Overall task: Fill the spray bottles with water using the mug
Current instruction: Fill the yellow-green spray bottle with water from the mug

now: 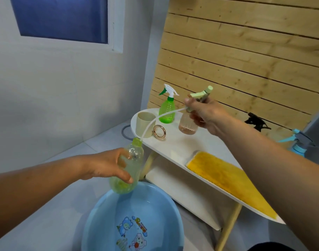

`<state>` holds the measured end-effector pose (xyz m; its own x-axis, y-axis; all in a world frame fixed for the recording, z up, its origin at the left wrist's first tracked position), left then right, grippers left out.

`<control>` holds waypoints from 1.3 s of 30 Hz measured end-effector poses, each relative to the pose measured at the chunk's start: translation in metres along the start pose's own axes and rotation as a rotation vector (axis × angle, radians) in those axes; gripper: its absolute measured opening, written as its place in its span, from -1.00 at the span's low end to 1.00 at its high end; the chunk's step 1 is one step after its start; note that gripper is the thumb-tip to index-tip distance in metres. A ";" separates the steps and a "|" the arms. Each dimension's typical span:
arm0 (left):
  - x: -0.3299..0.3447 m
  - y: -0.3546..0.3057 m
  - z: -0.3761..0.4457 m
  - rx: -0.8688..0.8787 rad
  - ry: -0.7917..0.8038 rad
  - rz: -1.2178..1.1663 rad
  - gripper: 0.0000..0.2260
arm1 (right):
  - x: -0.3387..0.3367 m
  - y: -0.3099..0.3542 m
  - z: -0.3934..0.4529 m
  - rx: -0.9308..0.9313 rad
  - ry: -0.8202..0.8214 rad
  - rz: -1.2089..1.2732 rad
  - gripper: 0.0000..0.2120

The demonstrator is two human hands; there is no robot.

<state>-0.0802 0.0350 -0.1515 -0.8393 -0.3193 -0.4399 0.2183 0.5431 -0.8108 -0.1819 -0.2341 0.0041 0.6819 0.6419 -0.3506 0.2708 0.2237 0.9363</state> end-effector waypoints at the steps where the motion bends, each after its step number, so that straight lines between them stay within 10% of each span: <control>1: -0.001 0.005 0.003 -0.007 -0.018 -0.007 -0.30 | -0.006 -0.019 0.009 0.087 -0.029 0.054 -0.70; 10: -0.001 0.001 0.009 0.054 -0.023 -0.069 -0.47 | -0.033 -0.174 0.029 0.538 -0.207 0.346 -0.67; 18: 0.010 -0.007 0.012 0.120 0.014 -0.099 -0.47 | -0.061 -0.184 0.005 0.224 -0.378 -0.001 -0.61; 26: 0.009 -0.022 0.014 0.159 0.019 -0.111 -0.46 | -0.048 -0.172 0.003 -0.058 -0.042 -0.956 -0.73; 31: 0.012 -0.030 0.016 0.198 0.034 -0.112 -0.46 | -0.025 -0.168 -0.006 -0.094 0.111 -1.329 -0.31; 35: 0.012 -0.030 0.016 0.201 0.037 -0.111 -0.46 | -0.018 -0.152 -0.009 -0.118 0.114 -1.324 -0.06; 39: 0.009 -0.021 0.018 0.190 0.016 -0.113 -0.44 | -0.011 -0.106 0.005 -0.209 -0.103 -0.972 -0.37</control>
<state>-0.0834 0.0066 -0.1454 -0.8713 -0.3566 -0.3373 0.2111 0.3481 -0.9134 -0.2145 -0.2683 -0.0916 0.2861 0.0470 -0.9571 0.6242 0.7487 0.2233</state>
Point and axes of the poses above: each hand's wrist, its own z-axis towards the middle knuckle, its own x-axis out of the palm, y = z × x, the point moved 9 cm from there along z, towards the middle knuckle, and after that the axes turned 7 degrees about -z, right-handed, at the moved point
